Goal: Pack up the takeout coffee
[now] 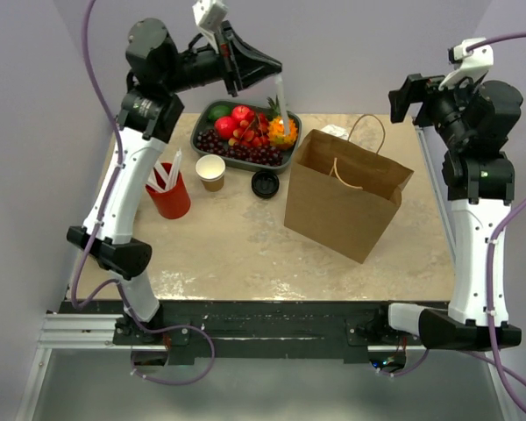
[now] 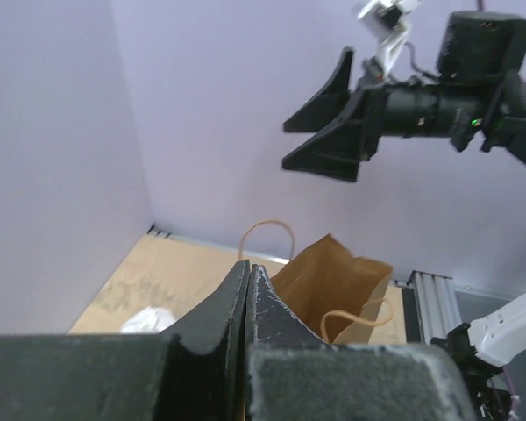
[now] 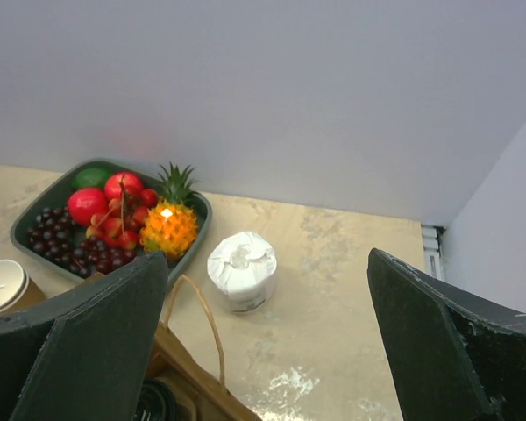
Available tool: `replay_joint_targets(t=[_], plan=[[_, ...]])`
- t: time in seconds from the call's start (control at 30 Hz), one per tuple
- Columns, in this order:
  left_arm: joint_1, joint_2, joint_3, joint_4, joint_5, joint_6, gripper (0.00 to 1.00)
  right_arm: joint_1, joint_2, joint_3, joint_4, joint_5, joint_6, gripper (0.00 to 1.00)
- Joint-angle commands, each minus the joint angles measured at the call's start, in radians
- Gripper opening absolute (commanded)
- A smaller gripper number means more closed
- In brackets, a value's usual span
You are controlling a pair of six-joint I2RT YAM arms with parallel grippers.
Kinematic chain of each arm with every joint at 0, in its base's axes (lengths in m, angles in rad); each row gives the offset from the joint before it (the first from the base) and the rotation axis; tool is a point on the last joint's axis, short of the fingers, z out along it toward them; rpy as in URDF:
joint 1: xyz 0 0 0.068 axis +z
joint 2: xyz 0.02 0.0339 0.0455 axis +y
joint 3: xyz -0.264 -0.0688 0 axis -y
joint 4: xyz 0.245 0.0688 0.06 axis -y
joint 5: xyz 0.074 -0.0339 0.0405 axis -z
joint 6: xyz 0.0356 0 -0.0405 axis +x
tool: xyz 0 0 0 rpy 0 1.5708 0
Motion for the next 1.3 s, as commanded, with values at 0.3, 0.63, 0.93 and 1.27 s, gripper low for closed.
replay_joint_targets(t=[0.3,0.63,0.93,1.27], plan=[[-0.246,0.076,0.075,0.193,0.010,-0.122,0.00,-0.012,-0.091,-0.110,0.032,0.075,0.019,0.99],[-0.265,0.153,0.040,0.056,-0.102,-0.038,0.15,-0.014,-0.090,-0.064,-0.048,0.049,0.008,0.99],[-0.183,0.141,0.126,0.007,-0.278,0.134,0.92,-0.014,-0.067,-0.013,-0.170,-0.040,-0.072,0.99],[0.002,-0.150,-0.285,-0.101,-0.808,0.599,1.00,-0.015,-0.065,-0.028,-0.299,0.176,-0.049,0.99]])
